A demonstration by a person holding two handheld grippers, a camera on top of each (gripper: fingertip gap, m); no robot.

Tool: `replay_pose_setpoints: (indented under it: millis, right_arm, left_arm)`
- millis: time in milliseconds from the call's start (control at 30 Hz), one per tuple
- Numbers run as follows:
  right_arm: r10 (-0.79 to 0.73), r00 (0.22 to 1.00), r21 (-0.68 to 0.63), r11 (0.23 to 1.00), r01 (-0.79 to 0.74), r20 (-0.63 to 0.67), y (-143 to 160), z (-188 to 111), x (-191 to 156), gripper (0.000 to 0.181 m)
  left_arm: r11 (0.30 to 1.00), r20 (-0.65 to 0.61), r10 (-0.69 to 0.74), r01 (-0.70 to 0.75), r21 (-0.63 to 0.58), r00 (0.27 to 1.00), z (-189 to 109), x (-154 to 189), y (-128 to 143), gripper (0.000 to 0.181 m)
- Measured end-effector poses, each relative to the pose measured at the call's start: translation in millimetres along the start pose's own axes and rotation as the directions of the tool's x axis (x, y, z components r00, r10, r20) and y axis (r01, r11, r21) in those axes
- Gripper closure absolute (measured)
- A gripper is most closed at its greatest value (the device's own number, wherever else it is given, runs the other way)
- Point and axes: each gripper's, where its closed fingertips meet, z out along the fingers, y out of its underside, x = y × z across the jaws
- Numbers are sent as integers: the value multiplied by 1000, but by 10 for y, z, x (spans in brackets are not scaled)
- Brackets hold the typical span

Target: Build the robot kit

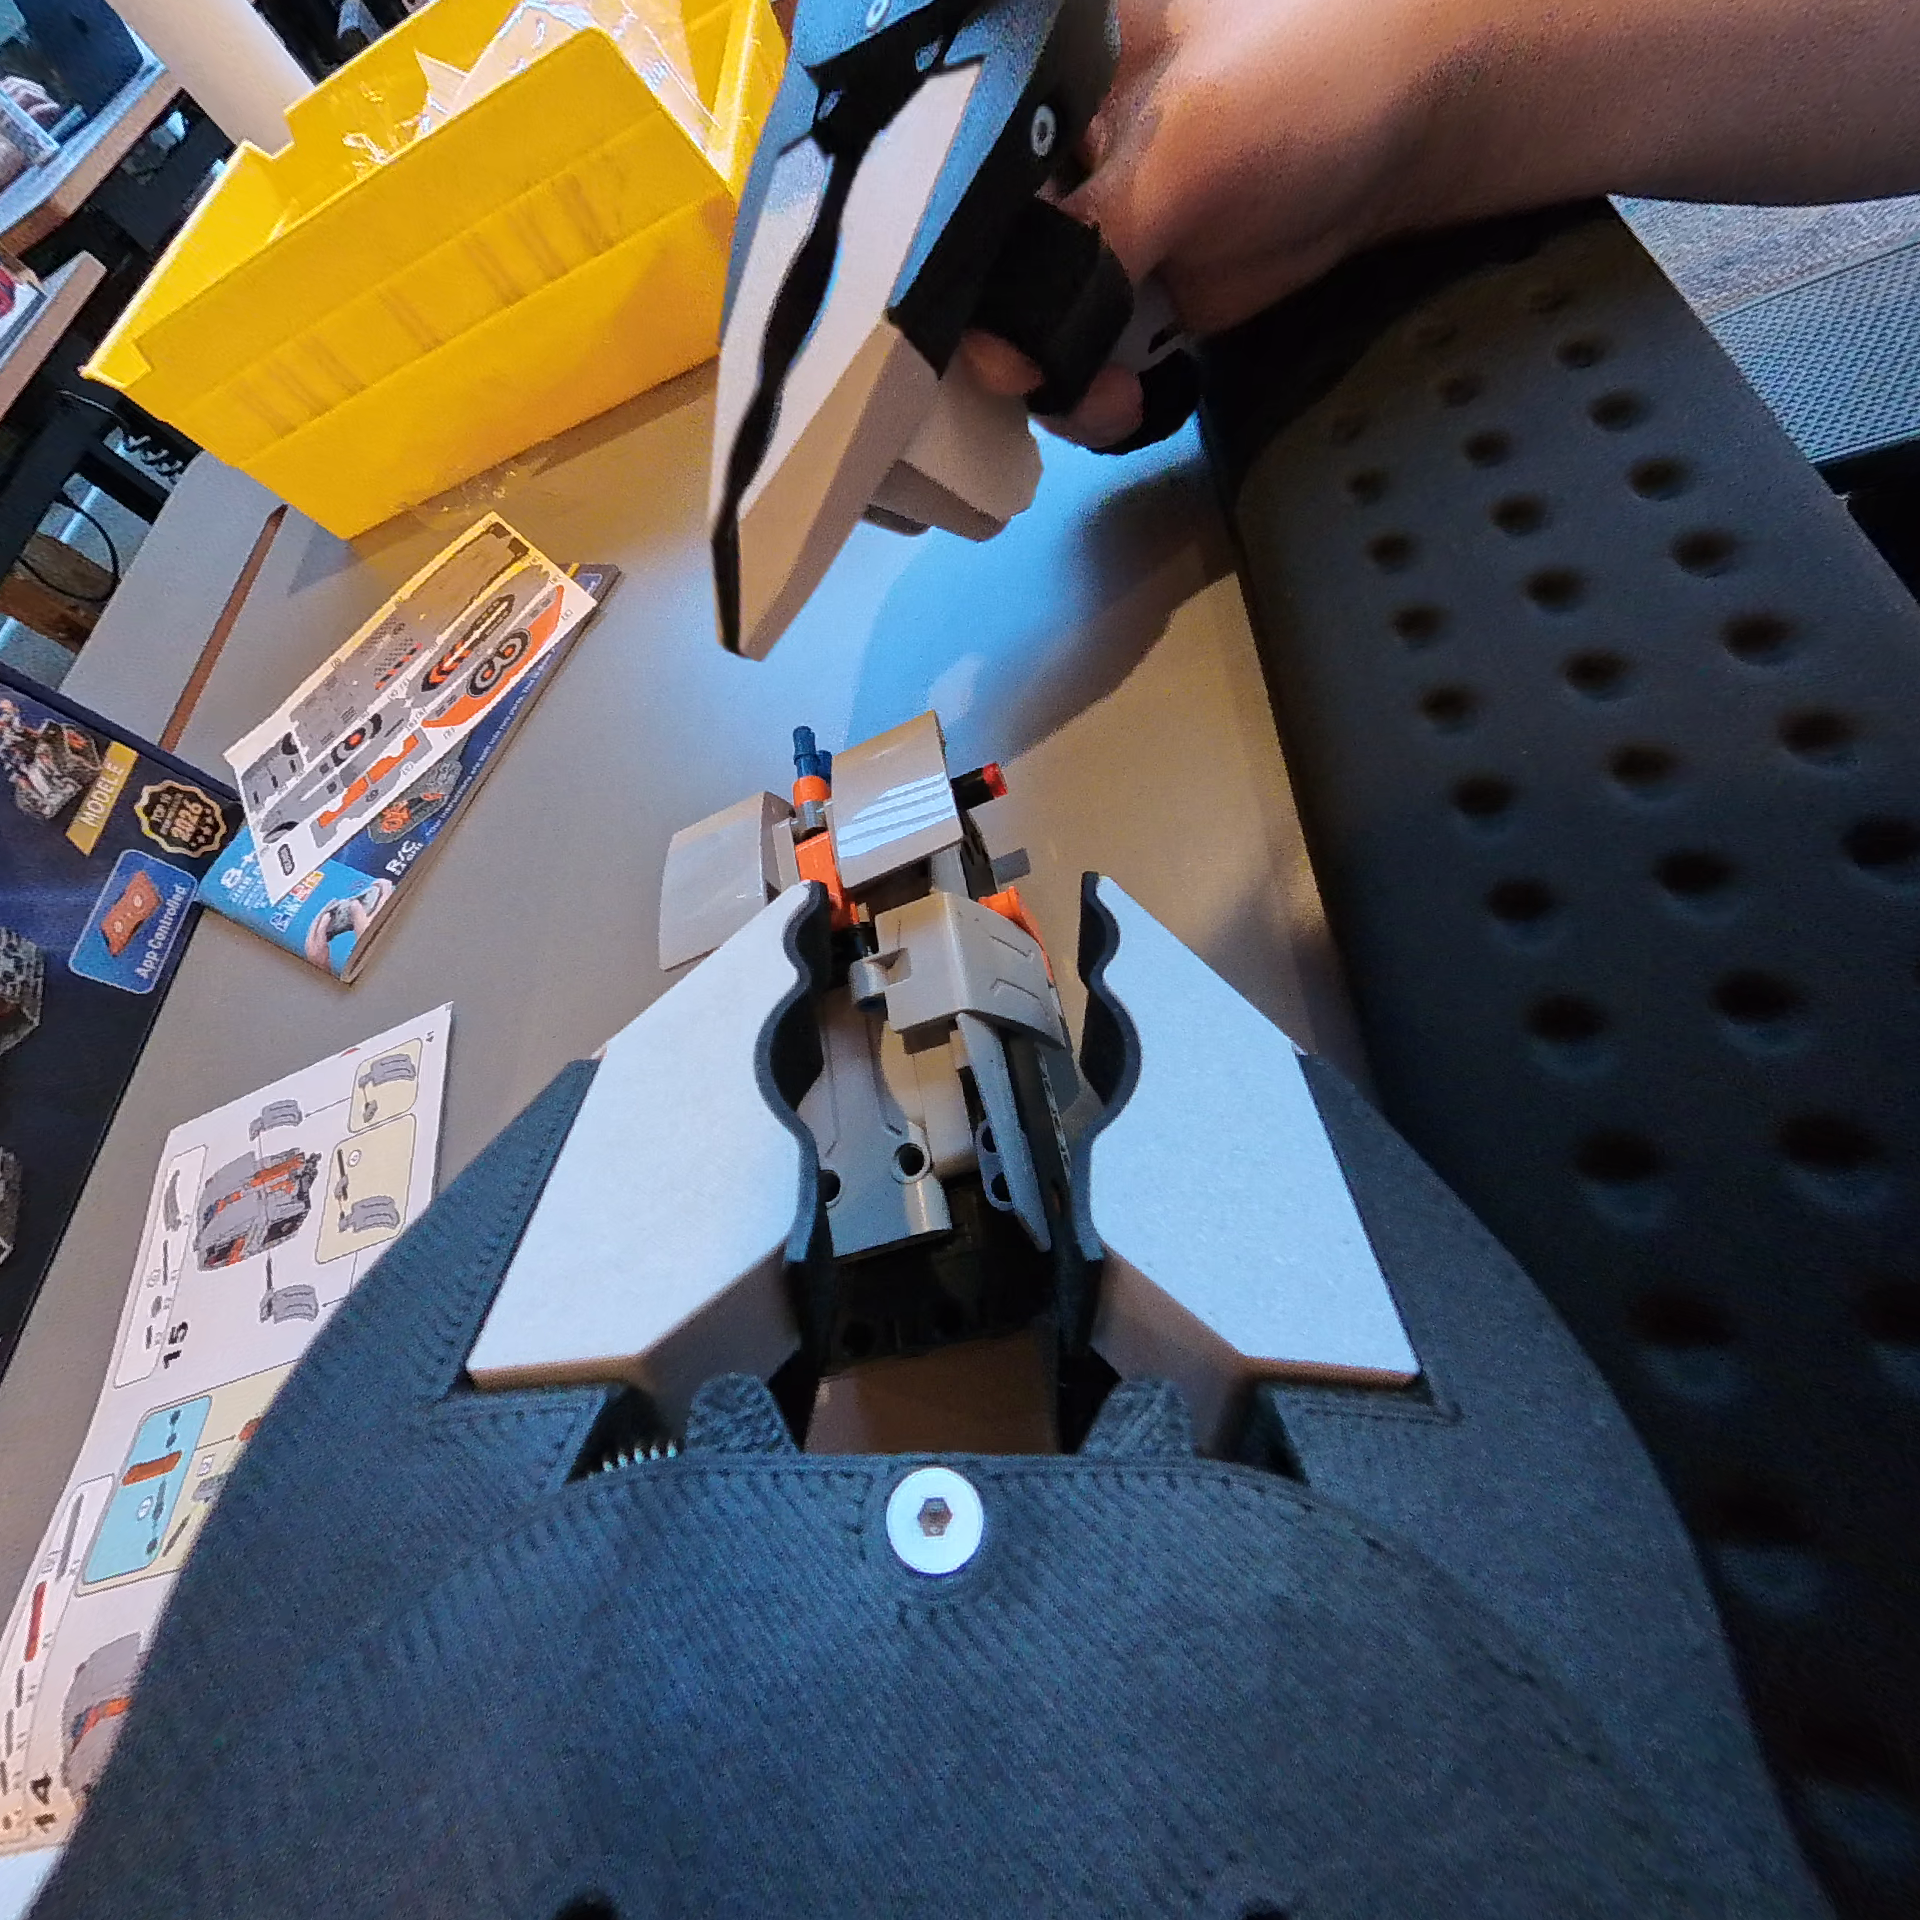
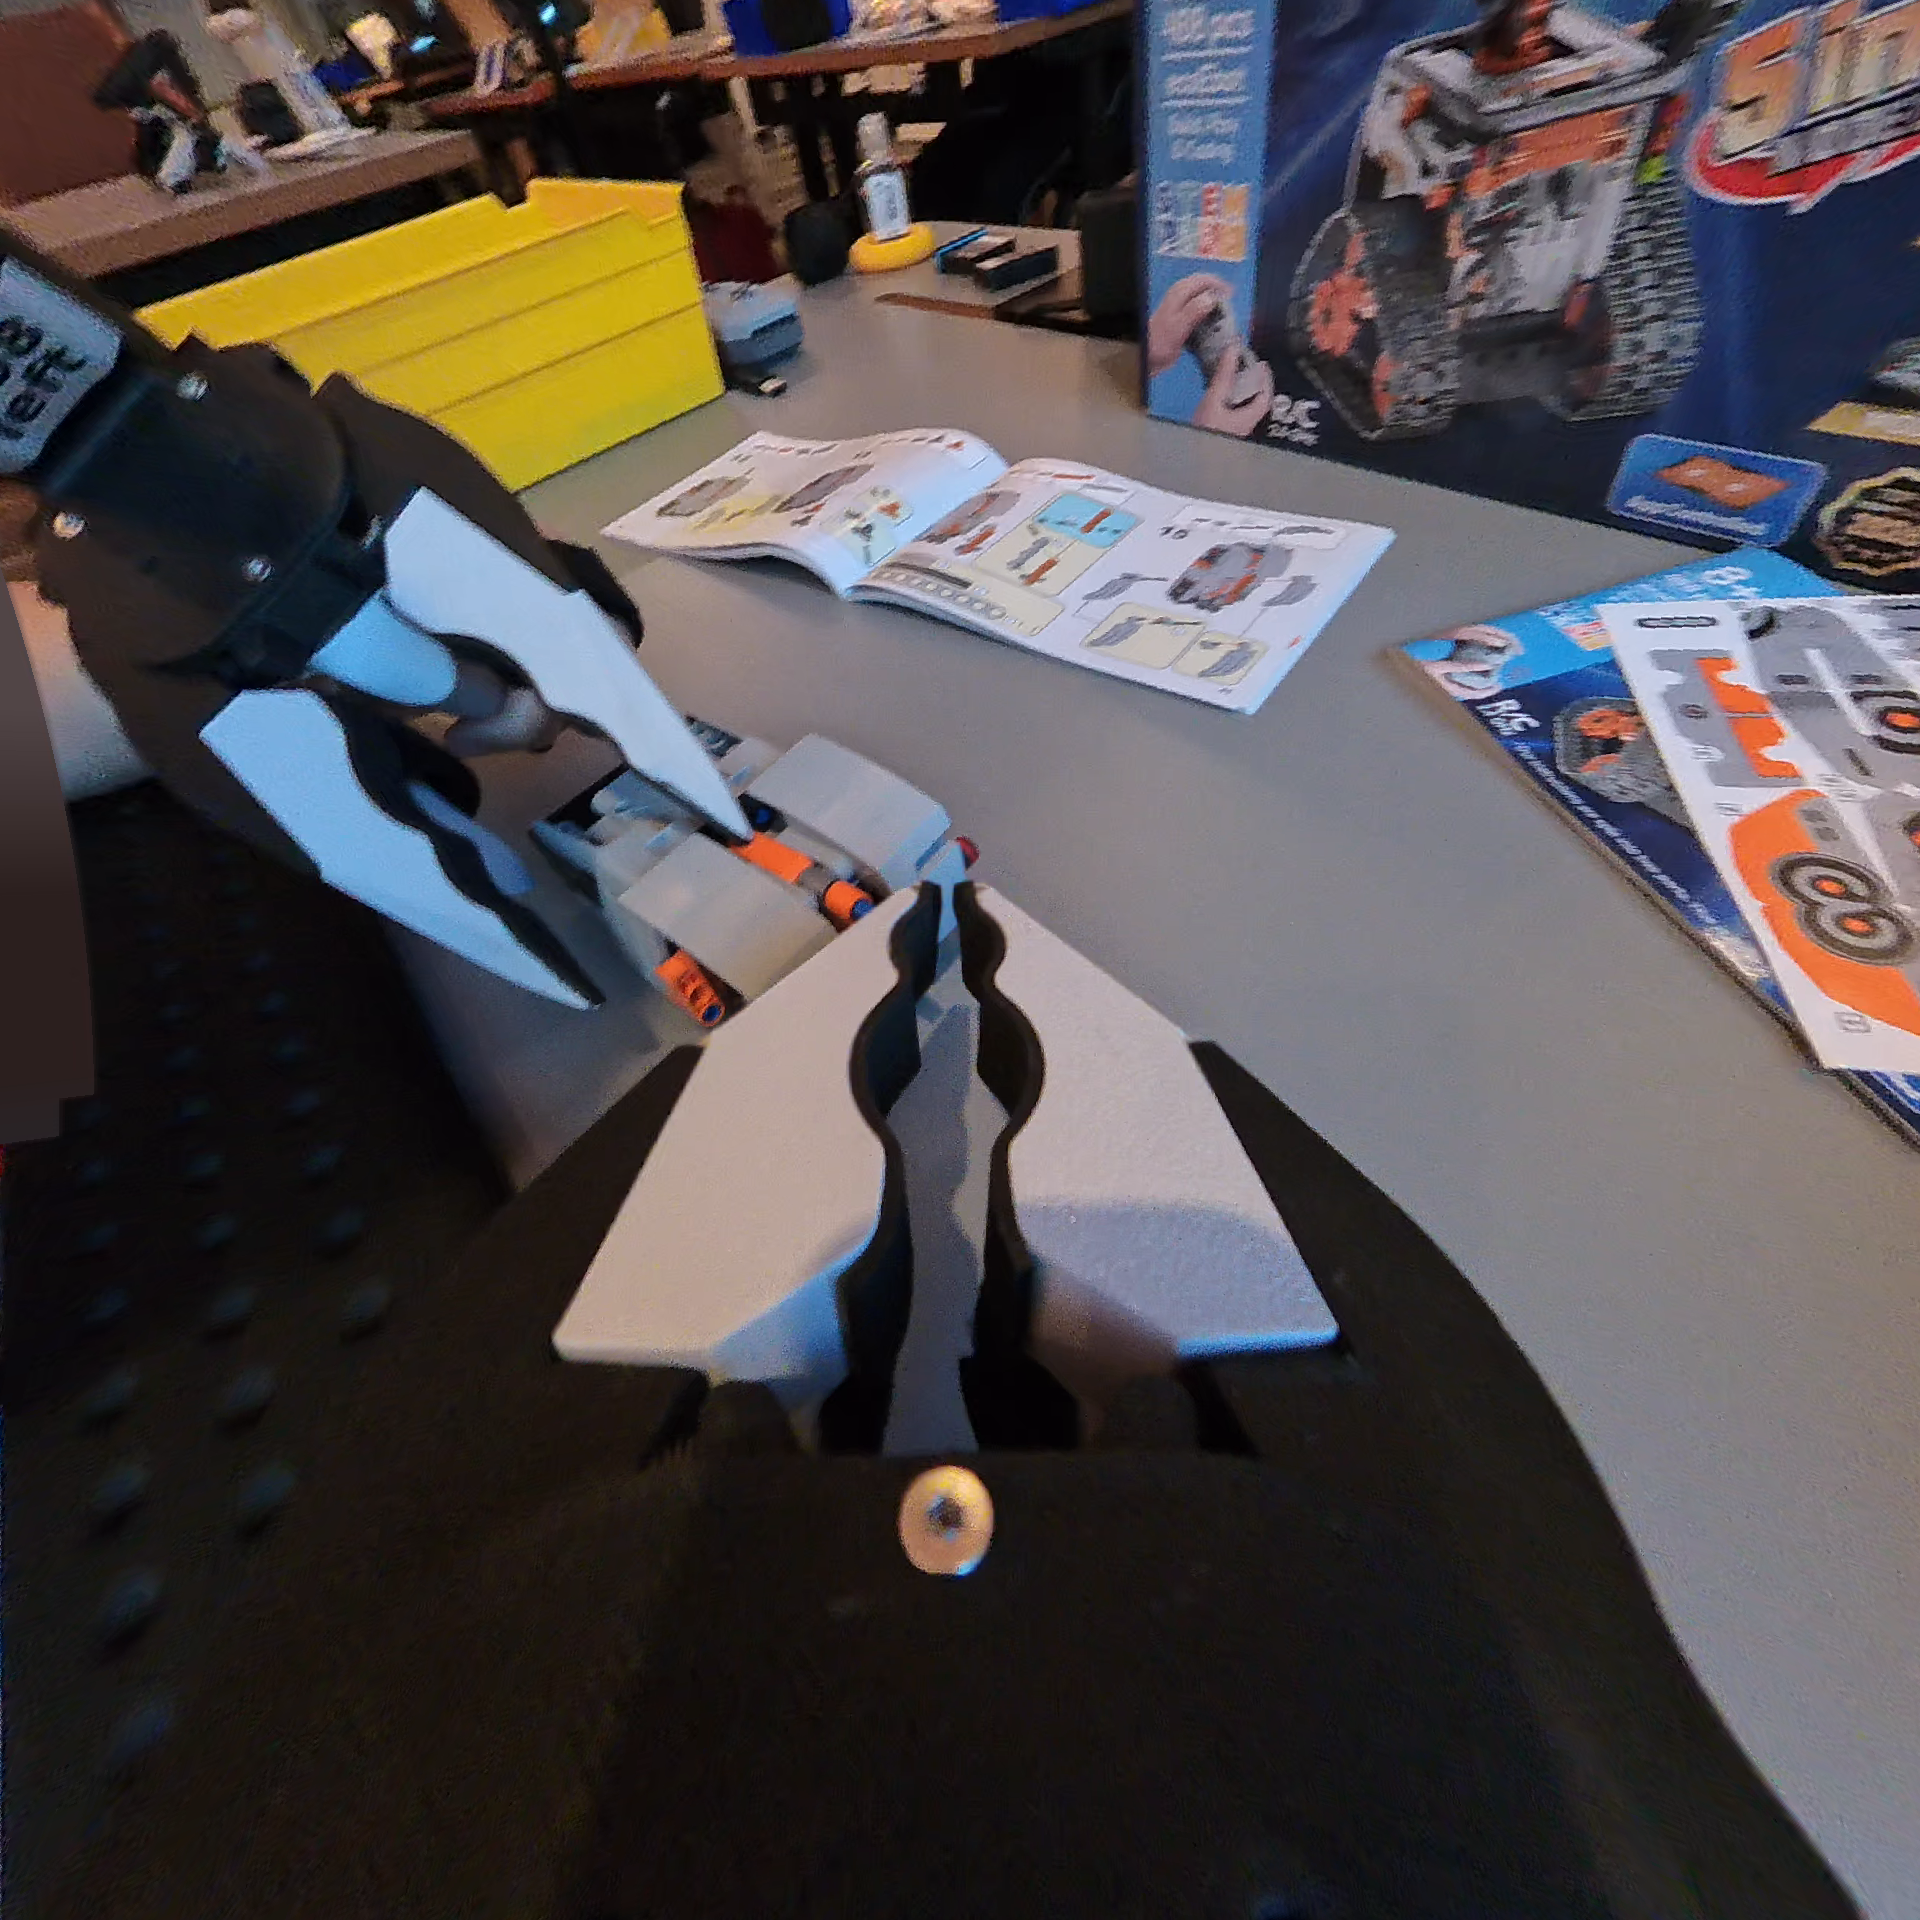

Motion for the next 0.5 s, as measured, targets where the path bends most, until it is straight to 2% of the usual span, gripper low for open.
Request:
replay_pose_setpoints:
  millis: [67, 167, 233, 300, 500]
  right_arm:
    - [-40, 998, -38, 998, 42, 52, 49, 2, -38, 173]
    - [-159, 964, -72, 981, 178, 215, 110, -7, -163, 156]
    - [-261, 924, -93, 950, 297, 281, 177, 6, -137, 157]
    - [-300, 891, -113, 928, 355, 342, 232, 47, -89, 156]
    - [-218, 815, -49, 956, 289, 537, 152, 81, -153, 174]
  left_arm:
    - [1000, -4, -1, 1, 1, 1000, -1, -3, 0, 136]
    - [1000, -11, -13, 13, 8, 1000, -1, -11, -5, 137]
    - [1000, -19, -19, 19, 13, 1000, -2, -16, -9, 138]
    - [1000, -25, -18, 18, 15, 1000, -4, -26, -8, 140]
    - [999, -40, -20, 21, 27, 999, -9, -28, -7, 141]
